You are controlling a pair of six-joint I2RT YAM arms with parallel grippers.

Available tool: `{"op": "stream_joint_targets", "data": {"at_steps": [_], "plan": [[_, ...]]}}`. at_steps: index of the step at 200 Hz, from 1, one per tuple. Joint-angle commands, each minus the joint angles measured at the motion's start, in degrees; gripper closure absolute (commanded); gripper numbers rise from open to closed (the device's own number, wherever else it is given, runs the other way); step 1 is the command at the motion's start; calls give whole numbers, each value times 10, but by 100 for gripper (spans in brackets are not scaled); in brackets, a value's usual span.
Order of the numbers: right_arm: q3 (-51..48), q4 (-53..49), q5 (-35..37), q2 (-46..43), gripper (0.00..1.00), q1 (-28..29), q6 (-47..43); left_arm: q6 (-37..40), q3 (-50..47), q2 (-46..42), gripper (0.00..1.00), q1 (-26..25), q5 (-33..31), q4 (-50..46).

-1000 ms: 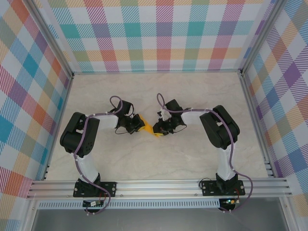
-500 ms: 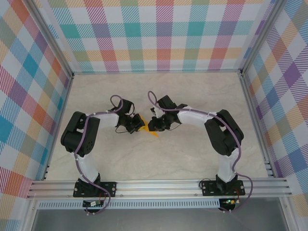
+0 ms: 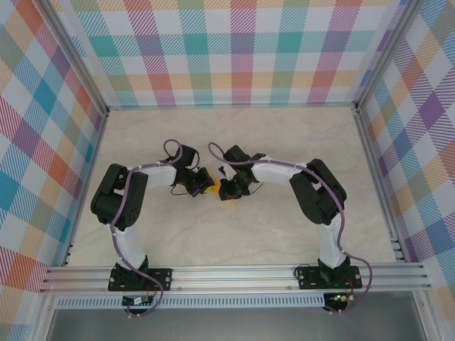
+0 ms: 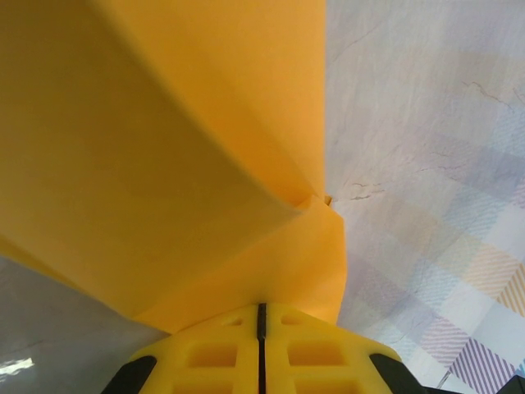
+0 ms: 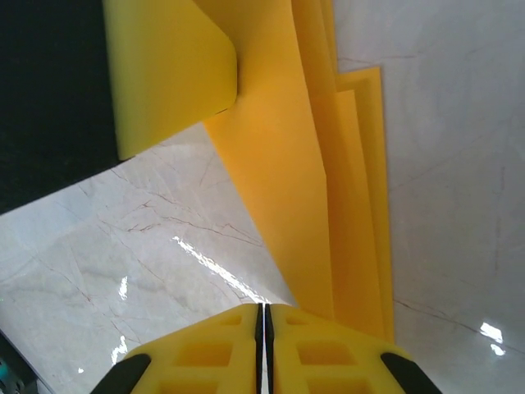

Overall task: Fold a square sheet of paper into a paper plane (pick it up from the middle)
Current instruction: Fold the wing for the fifth time at the center of the table.

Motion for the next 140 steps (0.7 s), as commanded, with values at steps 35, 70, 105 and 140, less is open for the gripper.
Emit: {"op": "stream_joint_targets", "data": {"at_steps": [35, 70, 105, 140], "plan": [[-9, -3, -2, 8, 91, -14, 0, -3, -6, 39, 92, -2, -75, -76], [-23, 6, -20, 7, 91, -19, 3, -2, -7, 40, 92, -3, -76, -79], [-31, 8, -23, 8, 92, -23, 3, -1, -8, 41, 92, -2, -77, -79], [-39, 3, -17, 7, 92, -24, 3, -2, -7, 42, 92, -2, -80, -82]]}}
